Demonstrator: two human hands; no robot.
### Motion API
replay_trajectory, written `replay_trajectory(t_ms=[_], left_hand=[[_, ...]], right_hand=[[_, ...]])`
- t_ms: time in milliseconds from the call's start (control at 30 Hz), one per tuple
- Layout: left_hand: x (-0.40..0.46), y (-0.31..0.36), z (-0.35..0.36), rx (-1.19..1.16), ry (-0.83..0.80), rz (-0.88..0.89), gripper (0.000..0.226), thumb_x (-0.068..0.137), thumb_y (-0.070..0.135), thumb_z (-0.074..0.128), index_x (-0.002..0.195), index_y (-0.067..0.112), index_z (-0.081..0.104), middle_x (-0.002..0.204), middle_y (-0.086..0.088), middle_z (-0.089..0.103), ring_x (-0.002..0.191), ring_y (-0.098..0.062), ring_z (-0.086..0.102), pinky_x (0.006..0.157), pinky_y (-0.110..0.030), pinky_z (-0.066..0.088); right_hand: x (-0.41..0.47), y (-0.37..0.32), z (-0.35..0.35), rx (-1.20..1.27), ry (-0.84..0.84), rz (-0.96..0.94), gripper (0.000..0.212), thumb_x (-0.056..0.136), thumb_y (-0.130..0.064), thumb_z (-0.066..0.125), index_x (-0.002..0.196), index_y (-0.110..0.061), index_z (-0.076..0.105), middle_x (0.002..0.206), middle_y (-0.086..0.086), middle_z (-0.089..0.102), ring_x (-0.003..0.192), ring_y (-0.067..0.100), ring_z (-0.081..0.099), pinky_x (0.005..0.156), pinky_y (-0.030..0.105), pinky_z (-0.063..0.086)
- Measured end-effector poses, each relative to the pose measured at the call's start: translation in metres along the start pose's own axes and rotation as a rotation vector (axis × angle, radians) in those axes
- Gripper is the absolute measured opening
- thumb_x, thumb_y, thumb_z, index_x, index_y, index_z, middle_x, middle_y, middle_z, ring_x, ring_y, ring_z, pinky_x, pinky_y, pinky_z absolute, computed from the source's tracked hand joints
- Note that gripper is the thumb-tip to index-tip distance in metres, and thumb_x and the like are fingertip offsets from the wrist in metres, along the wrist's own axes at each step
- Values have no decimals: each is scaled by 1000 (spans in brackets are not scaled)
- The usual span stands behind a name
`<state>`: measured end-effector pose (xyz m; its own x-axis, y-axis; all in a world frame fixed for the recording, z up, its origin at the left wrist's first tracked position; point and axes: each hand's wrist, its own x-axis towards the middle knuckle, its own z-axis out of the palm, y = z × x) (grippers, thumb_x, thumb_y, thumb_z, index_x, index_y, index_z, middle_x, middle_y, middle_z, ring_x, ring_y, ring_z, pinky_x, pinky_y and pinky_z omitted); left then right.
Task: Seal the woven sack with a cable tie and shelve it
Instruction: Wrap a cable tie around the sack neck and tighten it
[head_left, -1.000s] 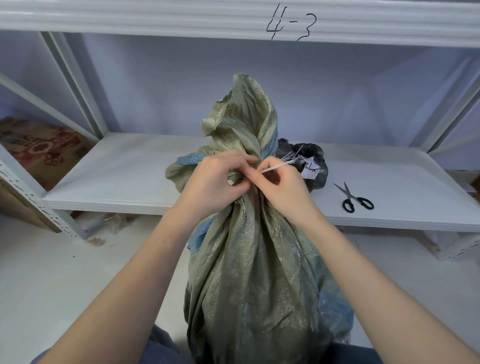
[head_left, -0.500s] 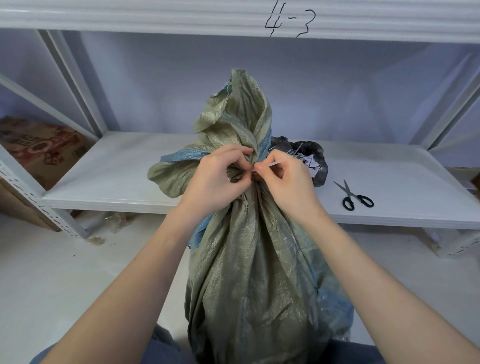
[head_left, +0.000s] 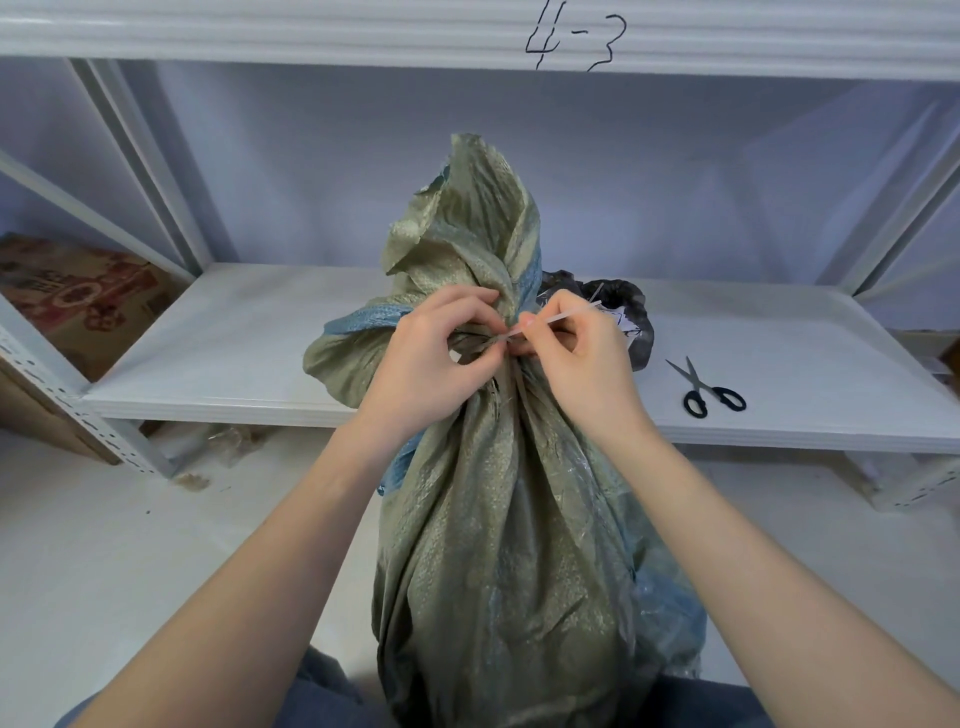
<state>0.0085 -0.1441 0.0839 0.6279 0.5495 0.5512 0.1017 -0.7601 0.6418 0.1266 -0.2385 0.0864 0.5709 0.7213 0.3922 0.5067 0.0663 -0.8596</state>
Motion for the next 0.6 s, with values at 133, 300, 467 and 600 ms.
replay_trajectory(t_ms=[133, 300, 467, 600], left_hand=[[0, 0, 3, 47, 13, 16, 4, 77, 10, 67, 78, 11, 63, 112, 5, 63, 99, -3, 58, 89, -26, 46], [0, -2, 5, 62, -4, 35, 8, 75, 9, 63, 76, 12, 56, 114, 6, 61, 100, -7, 58, 85, -33, 48], [-1, -2, 4, 59, -4, 44, 8, 77, 13, 65, 76, 12, 57, 117, 7, 59, 104, -5, 57, 88, -35, 48], [0, -1, 6, 66, 19, 49, 12, 76, 11, 64, 73, 9, 53, 114, 6, 60, 101, -5, 57, 85, -34, 48]], right_hand=[[-2, -6, 0, -36, -6, -33, 27, 91, -20, 56, 69, -6, 51, 73, 14, 66, 75, 34, 64, 75, 52, 50], [-1, -6, -1, -45, -8, -25, 29, 90, -23, 54, 64, -13, 47, 71, 17, 61, 76, 40, 63, 74, 55, 49], [-2, -8, -1, -40, -13, -6, 30, 90, -21, 55, 62, -20, 45, 68, 13, 60, 76, 40, 63, 73, 54, 50], [-2, -8, -2, -27, -29, -11, 27, 90, -22, 54, 67, -9, 48, 72, 17, 61, 76, 40, 63, 74, 56, 49]])
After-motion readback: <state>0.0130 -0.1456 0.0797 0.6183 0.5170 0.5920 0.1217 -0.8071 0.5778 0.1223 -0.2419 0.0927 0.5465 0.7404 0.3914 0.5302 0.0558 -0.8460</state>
